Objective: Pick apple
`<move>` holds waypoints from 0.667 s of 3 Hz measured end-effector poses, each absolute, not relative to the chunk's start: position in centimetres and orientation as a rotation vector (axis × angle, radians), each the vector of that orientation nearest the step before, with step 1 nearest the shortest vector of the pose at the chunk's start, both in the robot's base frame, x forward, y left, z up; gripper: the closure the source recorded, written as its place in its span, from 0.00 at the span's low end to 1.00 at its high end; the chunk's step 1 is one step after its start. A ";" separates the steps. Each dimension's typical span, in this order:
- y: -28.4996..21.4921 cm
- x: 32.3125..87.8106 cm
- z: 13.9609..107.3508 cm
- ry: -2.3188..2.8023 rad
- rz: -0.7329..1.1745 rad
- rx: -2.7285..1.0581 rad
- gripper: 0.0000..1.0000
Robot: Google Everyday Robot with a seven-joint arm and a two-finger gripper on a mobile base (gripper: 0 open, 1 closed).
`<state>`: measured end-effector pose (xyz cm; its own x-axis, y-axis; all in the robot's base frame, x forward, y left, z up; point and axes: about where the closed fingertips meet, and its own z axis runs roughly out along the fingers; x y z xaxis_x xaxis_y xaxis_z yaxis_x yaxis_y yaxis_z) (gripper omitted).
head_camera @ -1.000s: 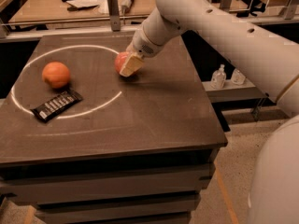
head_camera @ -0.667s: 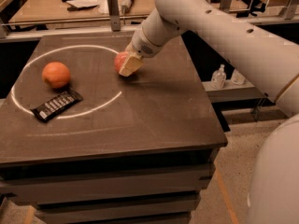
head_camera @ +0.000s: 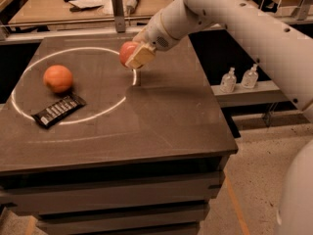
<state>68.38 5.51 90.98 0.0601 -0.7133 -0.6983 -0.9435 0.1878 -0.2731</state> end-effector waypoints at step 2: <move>4.8 67.8 95.3 1.611 0.382 -1.561 1.00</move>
Offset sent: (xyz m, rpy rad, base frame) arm -0.0054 -0.0057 0.0357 0.0444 -0.0555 0.0225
